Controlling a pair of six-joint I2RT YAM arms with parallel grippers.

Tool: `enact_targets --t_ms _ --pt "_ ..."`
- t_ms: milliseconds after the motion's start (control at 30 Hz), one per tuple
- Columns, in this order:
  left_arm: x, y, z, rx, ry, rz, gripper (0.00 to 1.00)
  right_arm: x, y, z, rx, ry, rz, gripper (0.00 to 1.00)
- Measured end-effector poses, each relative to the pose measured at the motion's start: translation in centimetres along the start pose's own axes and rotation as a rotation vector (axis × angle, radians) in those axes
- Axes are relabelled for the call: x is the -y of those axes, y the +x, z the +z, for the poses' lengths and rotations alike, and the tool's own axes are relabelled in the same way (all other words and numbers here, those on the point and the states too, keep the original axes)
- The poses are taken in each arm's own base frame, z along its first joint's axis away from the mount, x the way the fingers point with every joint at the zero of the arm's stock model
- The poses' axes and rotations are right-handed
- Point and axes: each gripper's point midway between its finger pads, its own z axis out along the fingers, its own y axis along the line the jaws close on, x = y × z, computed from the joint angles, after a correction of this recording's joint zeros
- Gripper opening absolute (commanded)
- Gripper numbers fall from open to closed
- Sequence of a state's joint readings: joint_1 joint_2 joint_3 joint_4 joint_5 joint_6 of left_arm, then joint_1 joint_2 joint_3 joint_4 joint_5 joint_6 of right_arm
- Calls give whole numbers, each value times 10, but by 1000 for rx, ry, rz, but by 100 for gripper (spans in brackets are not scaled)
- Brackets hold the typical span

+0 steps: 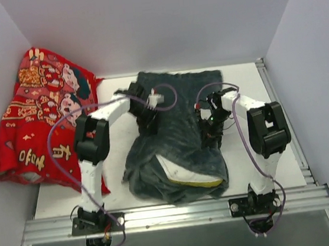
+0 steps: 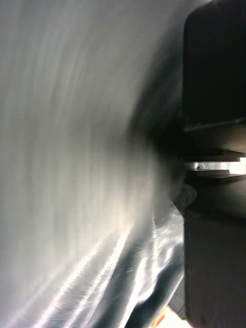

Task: Put the pillow into the pillowcase

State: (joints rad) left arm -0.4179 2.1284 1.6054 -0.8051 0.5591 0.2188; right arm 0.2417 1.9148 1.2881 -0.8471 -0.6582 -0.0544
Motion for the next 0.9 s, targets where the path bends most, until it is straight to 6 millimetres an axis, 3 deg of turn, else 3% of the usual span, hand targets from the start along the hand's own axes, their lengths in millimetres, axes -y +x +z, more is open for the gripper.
enact_targets --t_ms 67,167,200,233,267,300,367,467,500,533,600,733,833,867,900 --pt "-6 -35 5 7 7 -11 45 -7 11 5 -21 -15 -16 0" --pt "-18 -130 12 178 3 82 54 -24 17 8 -24 -53 -55 9" --pt "-22 -160 13 254 -8 131 61 -31 16 8 -17 -65 -74 15" --pt "-23 -183 11 319 -19 175 64 -36 16 9 -18 -71 -85 19" --pt "-24 -199 7 369 -28 206 66 -43 16 10 -24 -75 -99 23" --pt "-24 -211 0 409 -37 224 68 -49 16 10 -29 -78 -109 33" --pt "-24 -223 -15 460 -46 225 70 -61 12 6 -21 -78 -128 39" --pt "-28 -216 -52 503 -53 134 75 -80 -11 -10 49 -68 -188 63" --pt "-32 -208 -68 516 -57 84 78 -86 -23 -19 93 -58 -209 84" --pt "-35 -198 -84 527 -65 38 82 -91 -34 -27 139 -43 -223 91" --pt "-44 -170 -132 586 -97 -68 97 -102 -55 -46 238 8 -274 99" --pt "-44 -107 -230 743 -210 -197 97 -138 -68 -65 359 125 -395 100" --pt "-10 -81 -281 864 -279 -175 97 -178 -53 -49 361 205 -524 100" --pt "5 -72 -294 905 -304 -157 97 -183 -48 -44 352 229 -544 100" --pt "16 -65 -303 932 -319 -150 98 -195 -32 -29 316 264 -599 100"
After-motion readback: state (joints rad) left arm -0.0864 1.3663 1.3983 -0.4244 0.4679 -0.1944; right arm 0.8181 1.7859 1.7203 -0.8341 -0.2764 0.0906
